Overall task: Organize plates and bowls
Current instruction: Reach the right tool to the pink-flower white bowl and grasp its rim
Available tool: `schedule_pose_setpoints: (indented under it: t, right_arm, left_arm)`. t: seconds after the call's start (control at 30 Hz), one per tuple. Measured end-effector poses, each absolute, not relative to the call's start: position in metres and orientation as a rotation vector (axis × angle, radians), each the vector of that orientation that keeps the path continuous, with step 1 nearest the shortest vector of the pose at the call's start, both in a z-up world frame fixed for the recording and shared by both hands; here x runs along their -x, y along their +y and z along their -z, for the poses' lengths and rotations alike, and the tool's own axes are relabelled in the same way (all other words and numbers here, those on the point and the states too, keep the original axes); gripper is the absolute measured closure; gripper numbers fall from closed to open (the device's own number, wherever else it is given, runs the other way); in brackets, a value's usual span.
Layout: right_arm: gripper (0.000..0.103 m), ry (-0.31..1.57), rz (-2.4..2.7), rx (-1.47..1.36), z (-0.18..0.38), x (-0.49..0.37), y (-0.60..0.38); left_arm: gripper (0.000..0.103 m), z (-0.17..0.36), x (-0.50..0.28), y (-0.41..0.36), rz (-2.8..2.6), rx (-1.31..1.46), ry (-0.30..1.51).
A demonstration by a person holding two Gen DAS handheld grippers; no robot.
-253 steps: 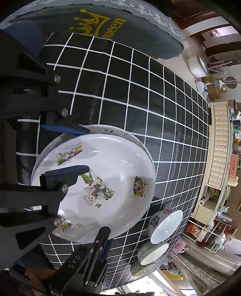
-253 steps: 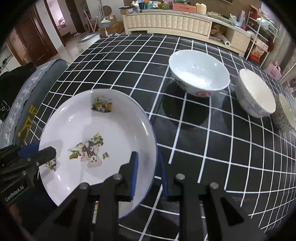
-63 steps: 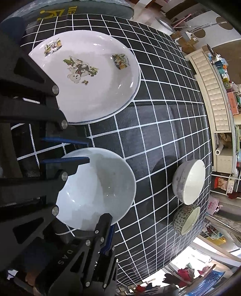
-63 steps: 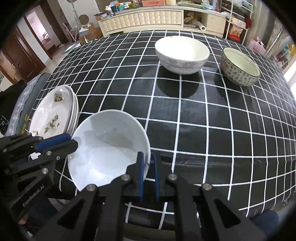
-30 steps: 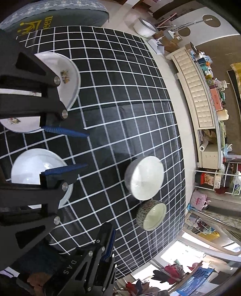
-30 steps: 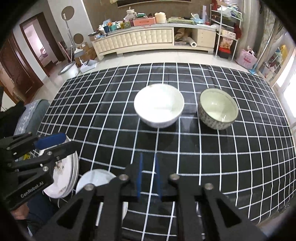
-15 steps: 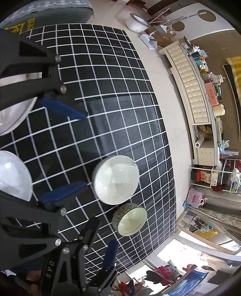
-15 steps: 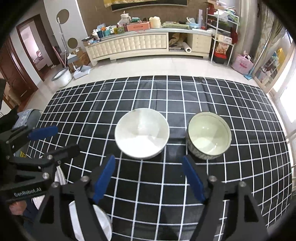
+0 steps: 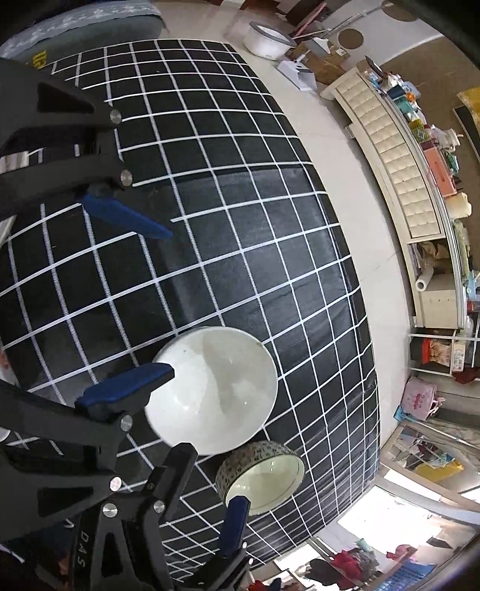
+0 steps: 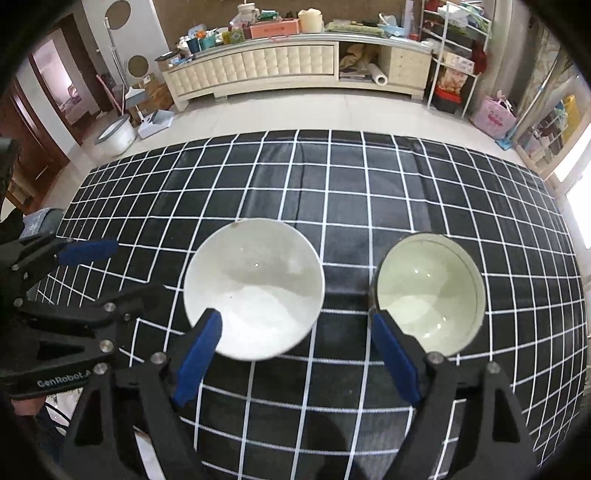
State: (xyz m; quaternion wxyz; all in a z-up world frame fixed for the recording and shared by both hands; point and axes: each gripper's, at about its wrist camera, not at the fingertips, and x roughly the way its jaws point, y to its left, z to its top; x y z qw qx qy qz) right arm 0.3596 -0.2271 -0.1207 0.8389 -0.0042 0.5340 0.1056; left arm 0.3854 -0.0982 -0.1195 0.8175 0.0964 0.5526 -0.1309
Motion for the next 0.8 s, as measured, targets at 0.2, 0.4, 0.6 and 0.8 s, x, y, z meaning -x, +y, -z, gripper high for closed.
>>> schedule_pose_setpoints:
  t: [0.2,0.4,0.6,0.8]
  right_arm:
    - [0.017,1.136,-0.224,0.029,0.131,-0.374,-0.226]
    - [0.025,1.147,-0.232,0.072,0.14,-0.38,-0.223]
    - [0.051,1.179,-0.247,0.099,0.152,-0.383,-0.221]
    - [0.061,1.208,-0.254,0.082,0.162,-0.386,-0.221]
  left_arm:
    - [0.035,0.138,-0.403,-0.096,0.279,-0.188,1.207]
    - [0.035,0.151,-0.413,-0.098,0.283,-0.2,1.222]
    - [0.035,0.156,-0.414,-0.103,0.301,-0.227,1.222]
    - [0.041,0.162,-0.416,-0.108,0.312,-0.242,1.232]
